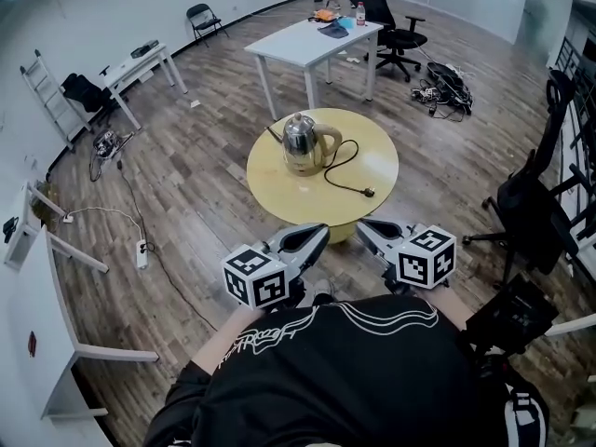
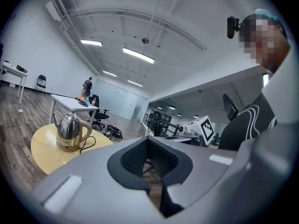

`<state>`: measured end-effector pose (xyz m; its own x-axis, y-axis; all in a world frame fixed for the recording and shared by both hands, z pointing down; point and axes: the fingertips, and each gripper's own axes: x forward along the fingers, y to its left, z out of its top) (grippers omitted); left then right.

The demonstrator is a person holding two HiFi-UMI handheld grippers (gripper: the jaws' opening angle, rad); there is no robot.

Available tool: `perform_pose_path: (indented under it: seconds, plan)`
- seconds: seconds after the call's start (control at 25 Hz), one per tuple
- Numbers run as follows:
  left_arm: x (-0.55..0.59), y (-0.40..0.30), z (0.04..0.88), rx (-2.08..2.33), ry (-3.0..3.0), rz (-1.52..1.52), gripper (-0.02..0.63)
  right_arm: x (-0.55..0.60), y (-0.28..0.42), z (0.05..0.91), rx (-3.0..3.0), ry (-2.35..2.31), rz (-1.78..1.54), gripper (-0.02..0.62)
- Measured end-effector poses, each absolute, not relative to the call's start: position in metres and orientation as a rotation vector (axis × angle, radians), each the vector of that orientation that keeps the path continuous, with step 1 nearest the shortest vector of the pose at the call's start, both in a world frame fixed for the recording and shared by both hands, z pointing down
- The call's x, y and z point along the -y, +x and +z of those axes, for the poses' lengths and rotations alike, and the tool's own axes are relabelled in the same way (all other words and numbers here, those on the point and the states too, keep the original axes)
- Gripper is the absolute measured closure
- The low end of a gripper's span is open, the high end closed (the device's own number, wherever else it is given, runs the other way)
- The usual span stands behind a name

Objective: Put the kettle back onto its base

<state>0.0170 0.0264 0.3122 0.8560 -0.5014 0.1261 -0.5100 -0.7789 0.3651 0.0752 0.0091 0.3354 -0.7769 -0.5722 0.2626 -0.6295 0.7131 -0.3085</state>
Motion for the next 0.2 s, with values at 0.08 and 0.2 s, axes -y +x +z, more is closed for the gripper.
perform_pose_path:
  seconds: [0.08, 0.2]
  plan:
    - [-0.034, 0.015, 0.311, 0.747, 2.643, 0.007, 0.599, -0.016, 0.073, 0.338, 2.766, 0.973, 0.578, 0.589]
    - [-0.042, 0.012, 0.313, 0.742, 2.635, -0.028, 0.598, -0.023, 0.070, 0.341, 2.767, 0.966, 0.572, 0.589]
